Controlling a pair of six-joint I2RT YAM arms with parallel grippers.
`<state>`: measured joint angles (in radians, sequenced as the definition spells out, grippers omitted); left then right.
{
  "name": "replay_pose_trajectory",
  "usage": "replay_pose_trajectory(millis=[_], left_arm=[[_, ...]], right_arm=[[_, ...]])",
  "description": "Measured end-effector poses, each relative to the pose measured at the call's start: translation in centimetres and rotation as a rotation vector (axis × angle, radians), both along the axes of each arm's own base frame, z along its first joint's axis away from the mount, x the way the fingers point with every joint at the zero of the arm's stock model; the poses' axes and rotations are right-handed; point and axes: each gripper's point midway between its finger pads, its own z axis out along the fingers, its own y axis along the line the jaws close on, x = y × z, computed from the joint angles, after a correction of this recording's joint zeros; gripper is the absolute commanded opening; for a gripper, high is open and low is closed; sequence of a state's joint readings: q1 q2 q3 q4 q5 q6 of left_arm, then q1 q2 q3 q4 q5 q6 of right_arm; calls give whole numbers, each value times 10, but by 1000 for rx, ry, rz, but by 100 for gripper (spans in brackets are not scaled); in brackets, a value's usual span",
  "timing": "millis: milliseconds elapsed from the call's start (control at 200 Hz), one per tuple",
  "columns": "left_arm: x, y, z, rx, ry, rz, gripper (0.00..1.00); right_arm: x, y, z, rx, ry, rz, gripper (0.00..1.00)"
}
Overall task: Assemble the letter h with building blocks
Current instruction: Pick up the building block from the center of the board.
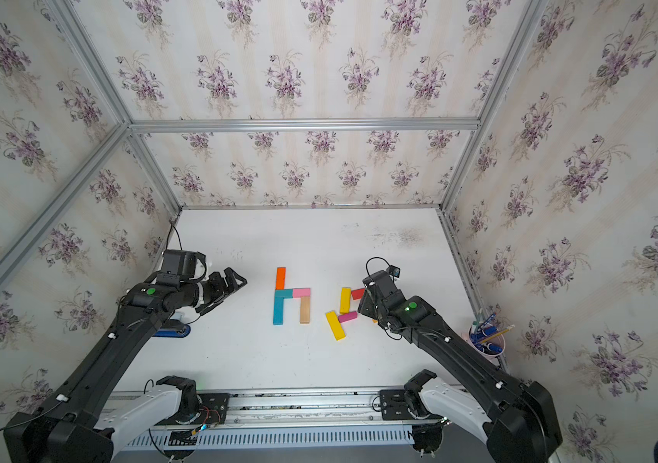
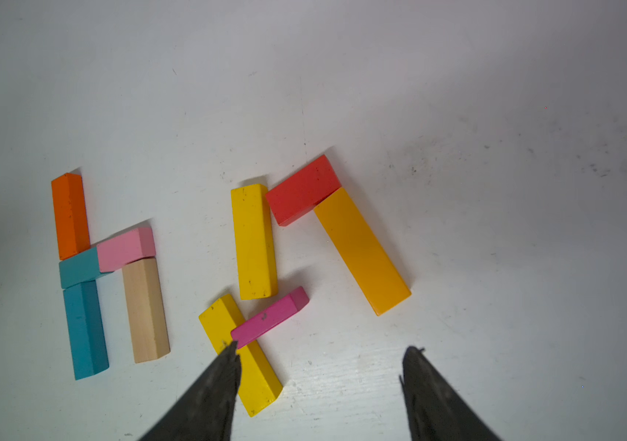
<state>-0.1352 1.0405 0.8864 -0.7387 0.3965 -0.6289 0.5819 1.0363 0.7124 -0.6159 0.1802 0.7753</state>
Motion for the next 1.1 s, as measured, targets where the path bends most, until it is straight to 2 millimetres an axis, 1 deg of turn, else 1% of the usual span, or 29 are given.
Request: replay_pose_trajectory(millis=[120, 195, 275, 410, 659, 739, 844, 959, 1099], left_arm=[[-14, 1, -13, 18, 35, -19, 99], [-19, 4, -15, 34, 34, -22, 99], [-20, 8, -16, 58, 31, -16, 98], [-18, 11, -19, 83, 33, -14, 97], [-11, 13, -32, 104, 73, -12, 94], [-11, 13, -35, 108, 78, -11, 94], [-12, 14, -39, 110, 85, -9, 93], [-13, 14, -42, 109, 90, -8, 92], [-13, 14, -44, 106, 87, -7, 91]], right_arm=[[-2, 11, -22, 16, 67, 43, 64], [-3, 18, -32, 22, 106, 73, 64], [-3, 21, -38, 15, 130, 90, 65], [1, 28, -37, 24, 130, 111, 64], [1, 54, -32, -11, 125, 195, 54], [1, 61, -33, -37, 129, 218, 54], [11, 61, -37, -81, 136, 209, 54], [31, 62, -42, -122, 142, 195, 52], [53, 67, -62, -146, 175, 194, 48]])
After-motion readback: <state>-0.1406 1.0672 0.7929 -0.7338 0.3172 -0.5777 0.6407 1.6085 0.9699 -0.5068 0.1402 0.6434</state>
